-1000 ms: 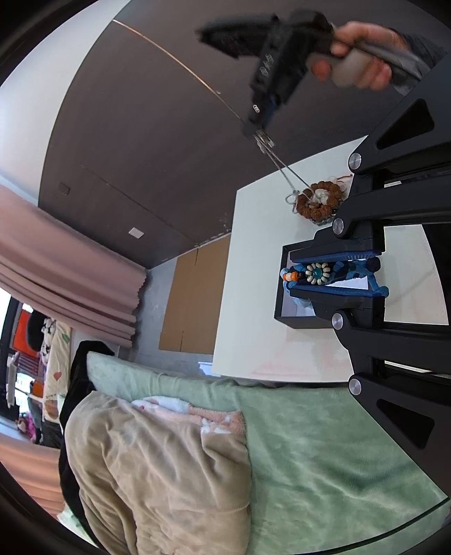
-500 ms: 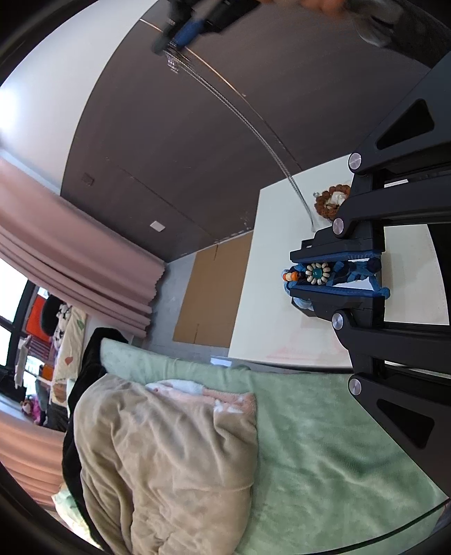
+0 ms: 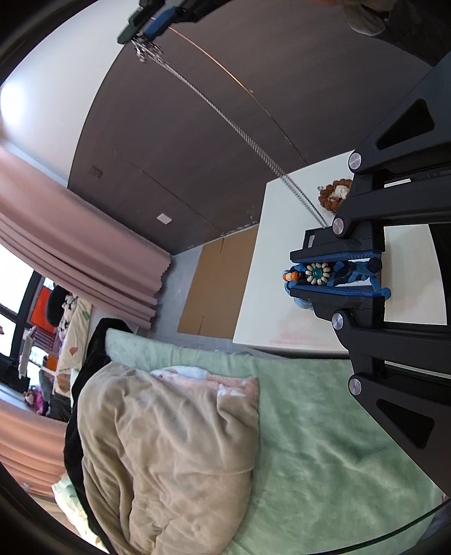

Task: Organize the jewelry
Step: 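Lift the silver chain necklace up off the pile with the right tool, then lower the chain into the black box and open the right tool while the left tool releases the blue bracelet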

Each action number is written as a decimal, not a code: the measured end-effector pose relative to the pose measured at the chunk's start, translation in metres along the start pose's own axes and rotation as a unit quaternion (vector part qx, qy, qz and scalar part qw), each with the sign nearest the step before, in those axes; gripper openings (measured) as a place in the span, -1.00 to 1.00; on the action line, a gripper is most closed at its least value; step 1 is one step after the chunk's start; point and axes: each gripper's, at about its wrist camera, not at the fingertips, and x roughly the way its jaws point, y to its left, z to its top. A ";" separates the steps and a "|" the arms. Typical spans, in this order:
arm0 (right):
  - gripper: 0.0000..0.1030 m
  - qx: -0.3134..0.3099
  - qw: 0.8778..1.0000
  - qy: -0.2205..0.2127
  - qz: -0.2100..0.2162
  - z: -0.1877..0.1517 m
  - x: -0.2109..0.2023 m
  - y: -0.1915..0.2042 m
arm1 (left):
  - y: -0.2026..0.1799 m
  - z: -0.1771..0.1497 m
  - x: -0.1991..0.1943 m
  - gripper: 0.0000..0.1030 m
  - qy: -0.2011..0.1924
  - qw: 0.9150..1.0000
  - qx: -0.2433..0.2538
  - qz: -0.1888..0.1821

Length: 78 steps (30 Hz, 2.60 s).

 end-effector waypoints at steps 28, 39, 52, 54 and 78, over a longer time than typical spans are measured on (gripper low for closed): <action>-0.62 0.049 0.997 0.063 -0.005 -0.052 0.068 -0.057 | 0.004 -0.003 0.029 -0.75 0.030 0.999 0.003 0.017; -0.62 0.068 0.995 0.077 0.012 -0.069 0.087 -0.074 | -0.006 -0.001 0.048 -0.75 0.040 0.999 0.017 0.016; -0.62 0.121 0.982 0.141 0.026 -0.134 0.135 -0.126 | -0.015 -0.001 0.078 -0.75 0.059 0.997 0.040 0.026; -0.62 0.125 0.978 0.163 0.029 -0.146 0.145 -0.132 | -0.017 -0.002 0.081 -0.75 0.059 0.997 0.041 0.025; -0.05 0.206 0.957 0.205 -0.013 -0.169 0.151 -0.196 | -0.054 -0.023 0.148 -0.75 0.129 0.988 0.075 0.026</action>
